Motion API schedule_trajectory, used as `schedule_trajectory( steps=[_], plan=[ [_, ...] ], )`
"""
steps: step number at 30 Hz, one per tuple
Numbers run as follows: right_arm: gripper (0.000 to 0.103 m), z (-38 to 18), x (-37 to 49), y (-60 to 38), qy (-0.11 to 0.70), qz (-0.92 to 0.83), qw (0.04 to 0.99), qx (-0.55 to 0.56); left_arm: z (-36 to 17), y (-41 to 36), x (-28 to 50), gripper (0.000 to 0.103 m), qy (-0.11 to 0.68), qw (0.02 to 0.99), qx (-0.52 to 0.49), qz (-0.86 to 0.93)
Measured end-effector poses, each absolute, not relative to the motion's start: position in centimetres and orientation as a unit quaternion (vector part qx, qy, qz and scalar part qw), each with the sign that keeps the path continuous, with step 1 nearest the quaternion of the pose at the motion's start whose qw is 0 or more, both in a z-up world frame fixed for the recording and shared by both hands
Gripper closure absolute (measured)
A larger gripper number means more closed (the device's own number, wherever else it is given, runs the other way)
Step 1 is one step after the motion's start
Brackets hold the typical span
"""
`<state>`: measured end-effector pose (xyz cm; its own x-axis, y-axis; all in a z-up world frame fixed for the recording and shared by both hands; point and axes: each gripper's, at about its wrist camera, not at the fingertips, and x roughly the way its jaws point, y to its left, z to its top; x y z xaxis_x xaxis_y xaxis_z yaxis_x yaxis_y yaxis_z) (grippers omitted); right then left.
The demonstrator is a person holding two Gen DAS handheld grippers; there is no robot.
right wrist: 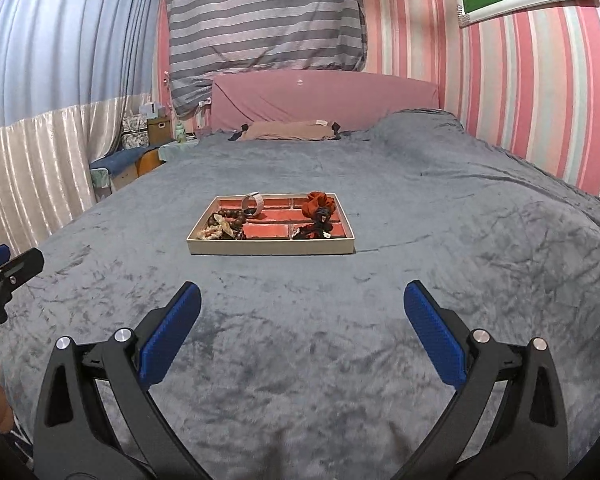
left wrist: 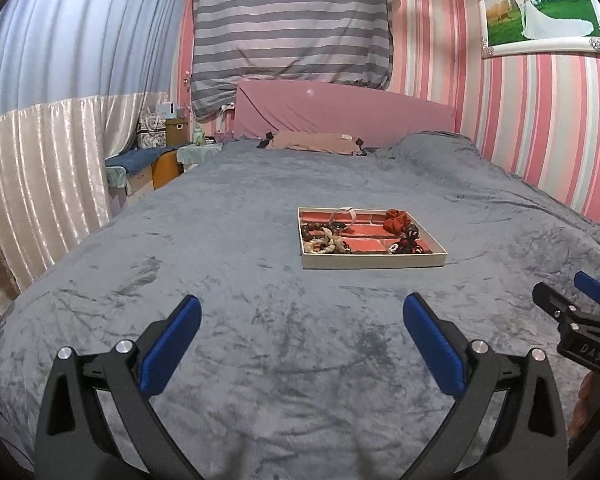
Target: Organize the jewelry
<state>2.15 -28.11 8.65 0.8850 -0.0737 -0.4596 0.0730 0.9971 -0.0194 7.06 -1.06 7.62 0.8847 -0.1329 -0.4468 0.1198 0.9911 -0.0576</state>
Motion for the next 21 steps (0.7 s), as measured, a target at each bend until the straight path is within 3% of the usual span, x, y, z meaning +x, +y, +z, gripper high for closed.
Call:
schedule_trajectory(
  steps=[21],
  plan=[
    [0.004,8.7,0.4,-27.2,0.23,-0.046,0.972,-0.012,7.4,-1.4,5.6,0.004,0.224,0.973,-0.002,-0.063]
  ],
)
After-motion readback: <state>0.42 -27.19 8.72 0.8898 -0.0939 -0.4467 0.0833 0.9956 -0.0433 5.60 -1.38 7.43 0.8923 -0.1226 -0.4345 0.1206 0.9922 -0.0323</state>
